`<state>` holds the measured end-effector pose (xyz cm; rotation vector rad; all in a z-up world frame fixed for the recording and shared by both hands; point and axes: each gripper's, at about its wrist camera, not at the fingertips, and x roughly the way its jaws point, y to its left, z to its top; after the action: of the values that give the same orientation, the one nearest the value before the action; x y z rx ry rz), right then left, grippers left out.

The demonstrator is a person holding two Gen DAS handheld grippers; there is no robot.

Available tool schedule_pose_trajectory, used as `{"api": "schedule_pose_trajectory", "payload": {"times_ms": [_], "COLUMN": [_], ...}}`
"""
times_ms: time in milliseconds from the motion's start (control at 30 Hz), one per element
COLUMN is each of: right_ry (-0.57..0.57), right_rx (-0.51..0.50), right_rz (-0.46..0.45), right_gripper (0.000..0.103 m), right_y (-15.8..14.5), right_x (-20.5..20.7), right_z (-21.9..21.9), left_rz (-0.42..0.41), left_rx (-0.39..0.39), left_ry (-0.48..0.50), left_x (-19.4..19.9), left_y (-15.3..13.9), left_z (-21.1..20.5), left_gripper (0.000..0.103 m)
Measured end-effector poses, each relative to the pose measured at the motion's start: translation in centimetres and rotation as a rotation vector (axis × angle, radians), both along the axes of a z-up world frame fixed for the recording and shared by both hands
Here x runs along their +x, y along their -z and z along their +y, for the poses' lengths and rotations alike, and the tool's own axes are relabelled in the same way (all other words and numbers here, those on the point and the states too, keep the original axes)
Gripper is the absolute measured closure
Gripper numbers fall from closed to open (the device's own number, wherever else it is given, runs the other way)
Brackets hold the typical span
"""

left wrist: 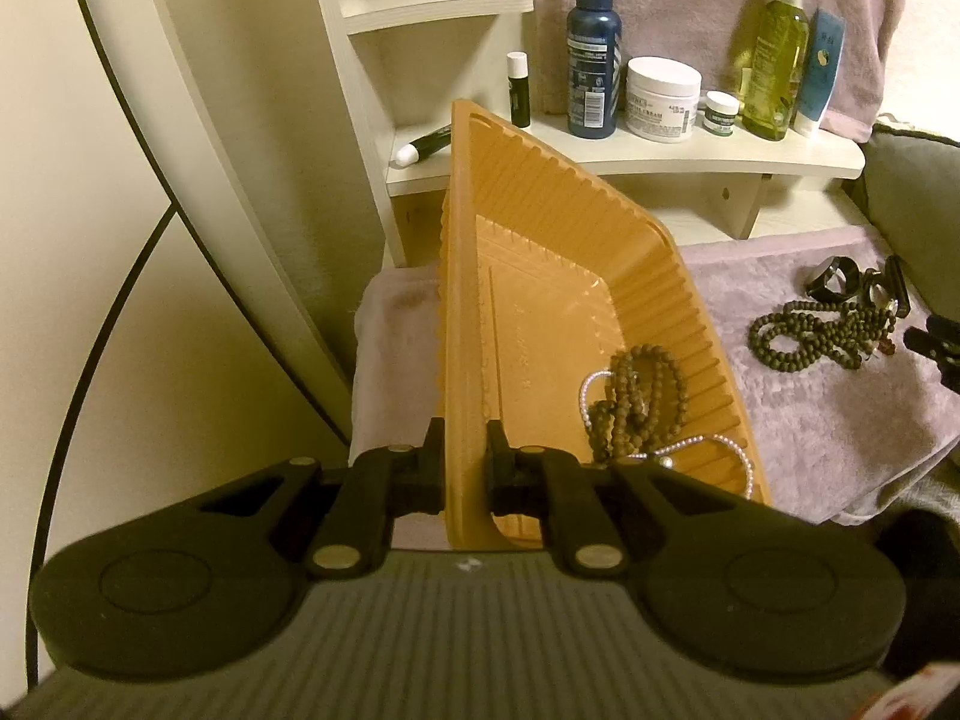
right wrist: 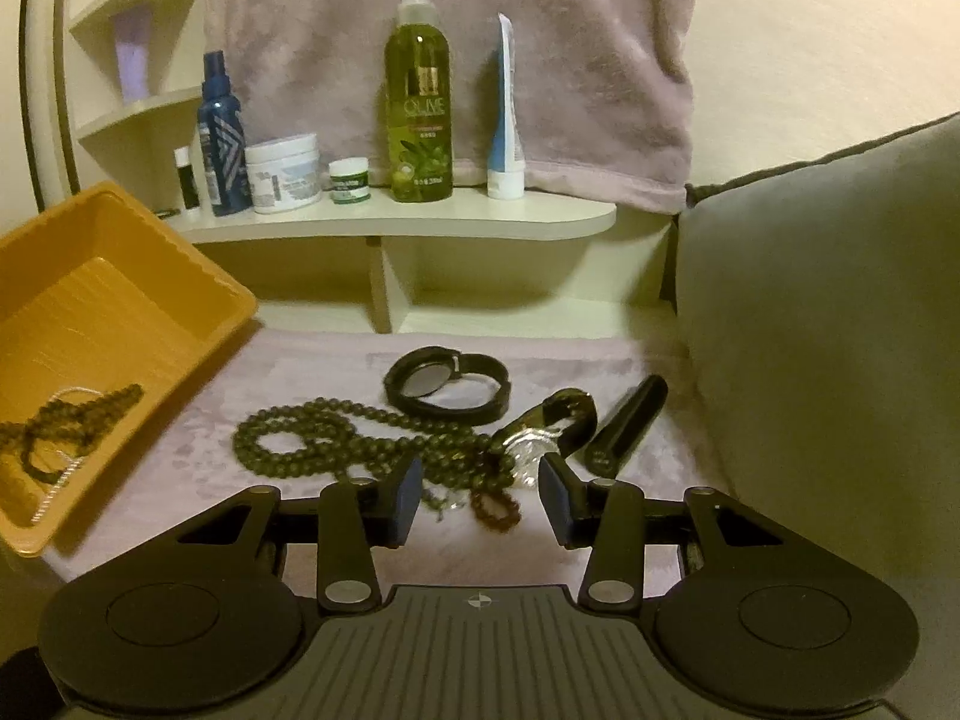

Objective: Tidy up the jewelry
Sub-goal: 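Move the right gripper to the green bead strand and close on it, then lift the long green bead strand high with the right gripper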

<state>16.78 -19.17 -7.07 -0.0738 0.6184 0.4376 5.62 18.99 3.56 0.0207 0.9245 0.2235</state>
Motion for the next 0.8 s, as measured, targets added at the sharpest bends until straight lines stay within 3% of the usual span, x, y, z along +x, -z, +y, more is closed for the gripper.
{"api": "schedule_pose_trajectory", "payload": {"times_ms": [67,133,200,500,633,800], "right_ry": [-0.003,-0.01,-0.011,-0.032,-0.034,-0.056], "right_rx": [-0.016,-0.034,-0.05,-0.071,-0.084,-0.098], "right_rz": [0.001,0.009,0.018,0.039,0.045,0.007], "right_gripper": [0.06,0.071,0.076,0.086,0.095,0.096], "right_y": [0.4,0.8,1.3,2.2,2.1,0.7], "right_x": [0.7,1.4,2.0,3.0,3.1,2.0], "right_z": [0.1,0.3,0.5,1.2,1.5,1.8], "left_rz": [0.001,0.002,0.002,0.004,0.006,0.005], "left_rx": [0.001,0.0,0.0,-0.004,-0.002,0.0], "left_ry": [-0.001,-0.002,-0.004,-0.007,-0.006,-0.006], "left_x": [0.0,0.1,0.1,0.0,0.0,0.1], "left_y": [0.0,0.0,0.0,0.1,0.1,0.1], "left_z": [0.0,0.0,0.0,0.0,0.0,0.0], "left_gripper": [0.093,0.093,0.093,0.093,0.093,0.093]}}
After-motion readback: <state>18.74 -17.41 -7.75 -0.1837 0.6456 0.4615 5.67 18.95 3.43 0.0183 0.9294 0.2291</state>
